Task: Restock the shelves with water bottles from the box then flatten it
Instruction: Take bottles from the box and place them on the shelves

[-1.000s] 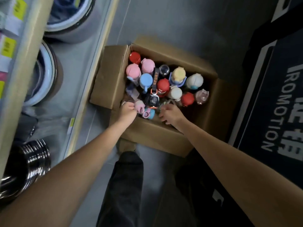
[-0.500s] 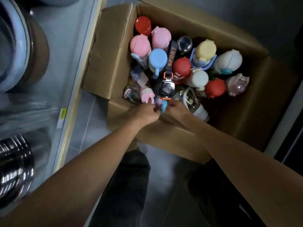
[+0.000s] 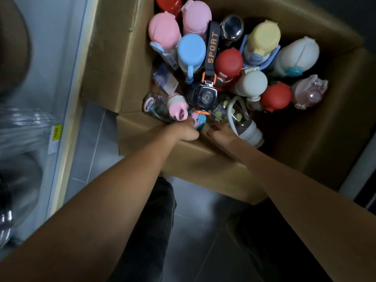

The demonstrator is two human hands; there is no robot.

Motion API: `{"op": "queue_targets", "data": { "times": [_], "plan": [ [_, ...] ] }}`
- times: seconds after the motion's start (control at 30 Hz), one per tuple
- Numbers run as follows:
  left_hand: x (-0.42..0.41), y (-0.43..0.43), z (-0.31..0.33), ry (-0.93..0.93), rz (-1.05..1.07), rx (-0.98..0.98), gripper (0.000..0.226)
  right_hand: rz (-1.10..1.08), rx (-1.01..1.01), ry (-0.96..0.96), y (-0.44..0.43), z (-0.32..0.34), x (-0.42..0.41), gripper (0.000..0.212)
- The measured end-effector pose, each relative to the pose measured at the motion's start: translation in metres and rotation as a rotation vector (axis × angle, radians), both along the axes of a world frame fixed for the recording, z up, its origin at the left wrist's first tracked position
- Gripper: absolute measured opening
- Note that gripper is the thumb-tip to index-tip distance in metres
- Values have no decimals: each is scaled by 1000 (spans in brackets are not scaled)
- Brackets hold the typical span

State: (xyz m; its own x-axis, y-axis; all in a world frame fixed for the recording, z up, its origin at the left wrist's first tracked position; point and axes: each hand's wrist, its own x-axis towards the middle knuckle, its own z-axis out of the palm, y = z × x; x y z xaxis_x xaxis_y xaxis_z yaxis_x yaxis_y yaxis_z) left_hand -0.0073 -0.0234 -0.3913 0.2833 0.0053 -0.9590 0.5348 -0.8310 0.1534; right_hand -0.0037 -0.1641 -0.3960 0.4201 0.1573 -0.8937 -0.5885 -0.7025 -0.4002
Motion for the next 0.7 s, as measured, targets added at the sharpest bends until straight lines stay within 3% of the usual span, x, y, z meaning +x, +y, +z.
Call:
{"op": "queue_targets", "data": {
  "times": [0.13,0.27,0.37,0.47,0.6,0.7],
  "plan": [
    [8,-7,-7,-97,222,-37,51,-32,6,5,-1,-7,-1,39],
    [8,-9,-8,-139,317,-74,37,-51,23,-15,-4,-7,-2,37],
    [6,-13,5,-185,588,-134,26,-67,34,-50,-8,1,-7,41],
    [0,-11,31,-239,778,-231,12,-43,77,-65,-13,20,-10,63],
    [-10,-1,72,-235,1000,-303,22,58,58,-107,-12,48,-5,104],
    [-7,5,110,-202,1151,-385,19,47,114,-143,-10,79,-1,110]
  ]
}}
